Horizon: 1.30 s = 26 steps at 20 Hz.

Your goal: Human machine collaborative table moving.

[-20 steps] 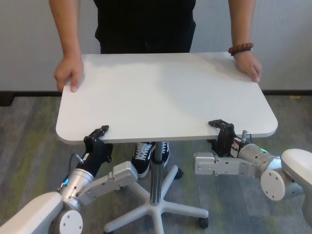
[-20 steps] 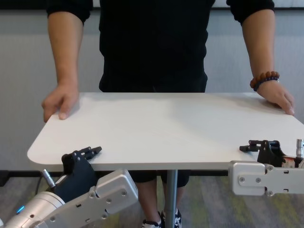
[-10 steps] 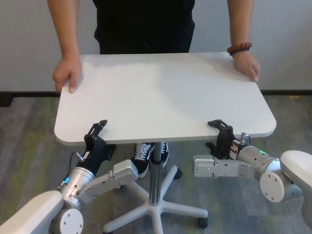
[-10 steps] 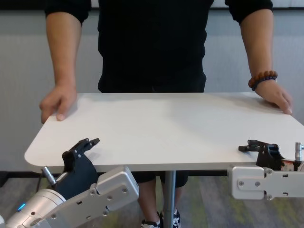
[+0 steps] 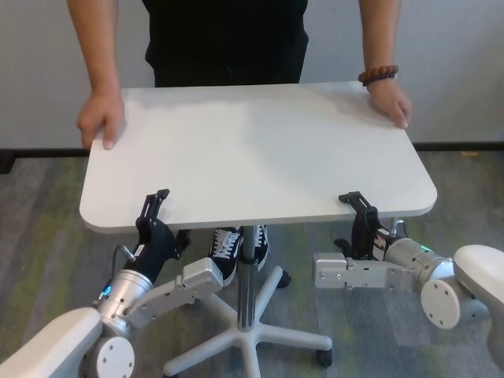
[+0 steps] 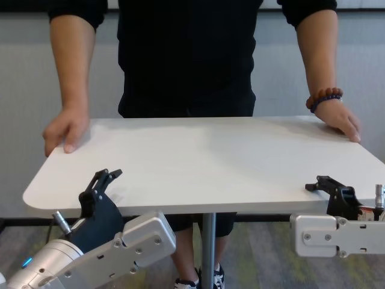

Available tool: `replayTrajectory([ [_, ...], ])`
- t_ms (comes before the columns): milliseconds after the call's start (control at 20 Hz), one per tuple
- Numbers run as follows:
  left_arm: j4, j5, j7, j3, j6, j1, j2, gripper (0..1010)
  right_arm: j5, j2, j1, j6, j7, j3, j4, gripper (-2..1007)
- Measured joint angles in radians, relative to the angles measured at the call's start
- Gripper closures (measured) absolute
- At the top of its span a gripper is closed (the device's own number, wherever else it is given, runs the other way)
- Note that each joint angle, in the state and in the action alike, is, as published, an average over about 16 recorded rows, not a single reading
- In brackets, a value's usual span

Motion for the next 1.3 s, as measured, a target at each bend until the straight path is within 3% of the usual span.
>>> replayTrajectory([
  [400,-0.091,-0.030,-0.046,-0.022,-0.003,0.050,0.037,14,-0.003,0.031,-0.033,0.008,0.026,-0.004,-0.076,5],
  [800,-0.243,-0.100,-0.167,-0.068,0.000,0.141,0.093,6,0.015,0.060,-0.086,-0.001,0.034,0.004,-0.174,5],
  [1050,-0.337,-0.176,-0.277,-0.111,0.012,0.189,0.115,6,0.074,0.060,-0.121,-0.051,-0.002,0.039,-0.206,5],
  [1300,-0.428,-0.274,-0.399,-0.158,0.034,0.225,0.129,6,0.170,0.047,-0.155,-0.132,-0.044,0.095,-0.223,5],
])
